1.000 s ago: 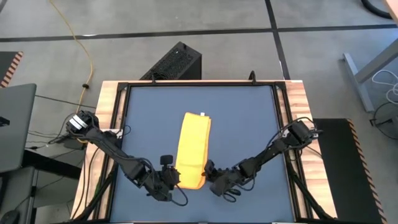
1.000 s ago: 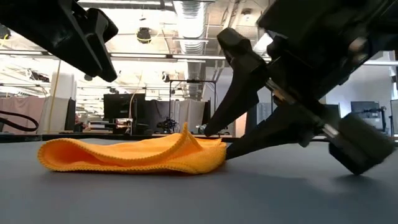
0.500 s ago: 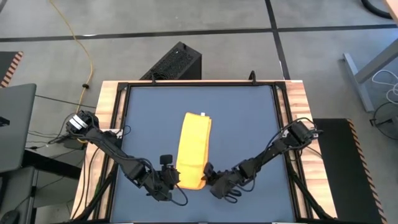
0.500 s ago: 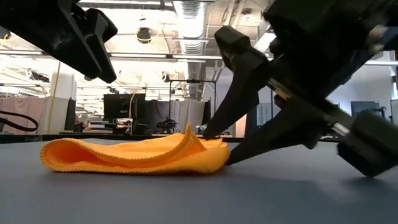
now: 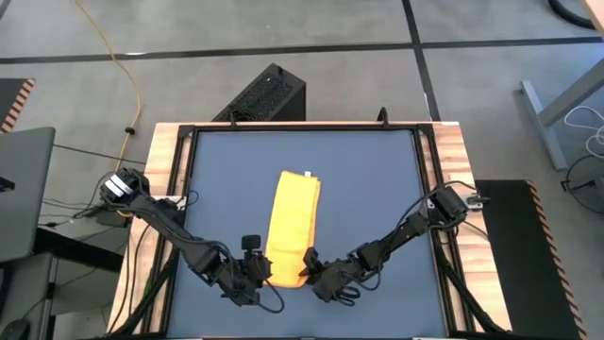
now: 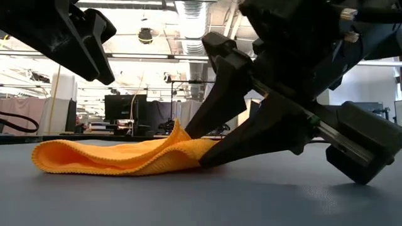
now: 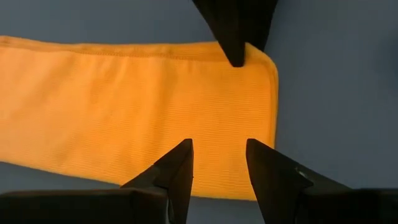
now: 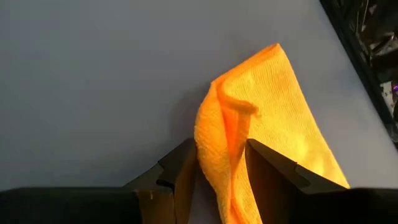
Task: Roll towel
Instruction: Roll the orange microfiber cloth
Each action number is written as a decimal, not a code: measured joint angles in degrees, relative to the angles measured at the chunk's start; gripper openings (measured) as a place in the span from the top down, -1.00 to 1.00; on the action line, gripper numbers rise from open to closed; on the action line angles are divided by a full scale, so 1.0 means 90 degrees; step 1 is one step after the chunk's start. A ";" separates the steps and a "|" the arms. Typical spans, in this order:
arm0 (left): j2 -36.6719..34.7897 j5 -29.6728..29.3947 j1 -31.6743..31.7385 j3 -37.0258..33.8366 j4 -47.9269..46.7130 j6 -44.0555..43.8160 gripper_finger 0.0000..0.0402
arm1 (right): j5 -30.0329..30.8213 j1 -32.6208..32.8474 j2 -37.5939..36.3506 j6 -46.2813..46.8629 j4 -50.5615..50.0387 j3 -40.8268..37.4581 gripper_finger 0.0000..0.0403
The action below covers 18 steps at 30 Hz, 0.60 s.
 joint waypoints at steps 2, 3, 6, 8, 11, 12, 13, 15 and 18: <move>0.0000 0.0078 -0.0005 0.0000 -0.0072 -0.0002 0.31 | -0.0008 -0.0004 0.0015 0.0292 0.0030 0.0024 0.19; 0.0001 0.0078 -0.0006 0.0000 -0.0081 0.0004 0.31 | -0.0074 -0.0024 0.0020 0.0453 0.0035 0.0028 0.19; -0.0003 0.0085 -0.0011 -0.0054 0.0022 -0.0037 0.31 | -0.0403 -0.0128 0.0034 0.1314 0.0007 0.0024 0.26; -0.0005 0.0149 -0.0038 -0.0251 0.0213 -0.0104 0.31 | -0.0646 -0.0176 0.0034 0.1945 0.0014 0.0025 0.37; -0.0005 0.0240 -0.0148 -0.0593 0.0506 -0.0115 0.31 | -0.0782 -0.0174 0.0034 0.2593 -0.0089 0.0026 0.62; -0.0005 0.0217 -0.0199 -0.0701 0.0711 -0.0108 0.31 | -0.0781 -0.0159 0.0030 0.2805 -0.0165 0.0026 0.70; -0.0005 0.0139 -0.0249 -0.0810 0.0970 -0.0063 0.31 | -0.0779 -0.0155 0.0024 0.3075 -0.0236 0.0027 0.78; -0.0005 -0.0064 -0.0359 -0.0993 0.1444 0.0158 0.31 | -0.0786 -0.0153 0.0015 0.3689 -0.0327 0.0036 0.90; -0.0005 -0.0063 -0.0428 -0.1253 0.2092 0.0502 0.31 | -0.0813 -0.0133 0.0010 0.4561 -0.0383 0.0038 0.92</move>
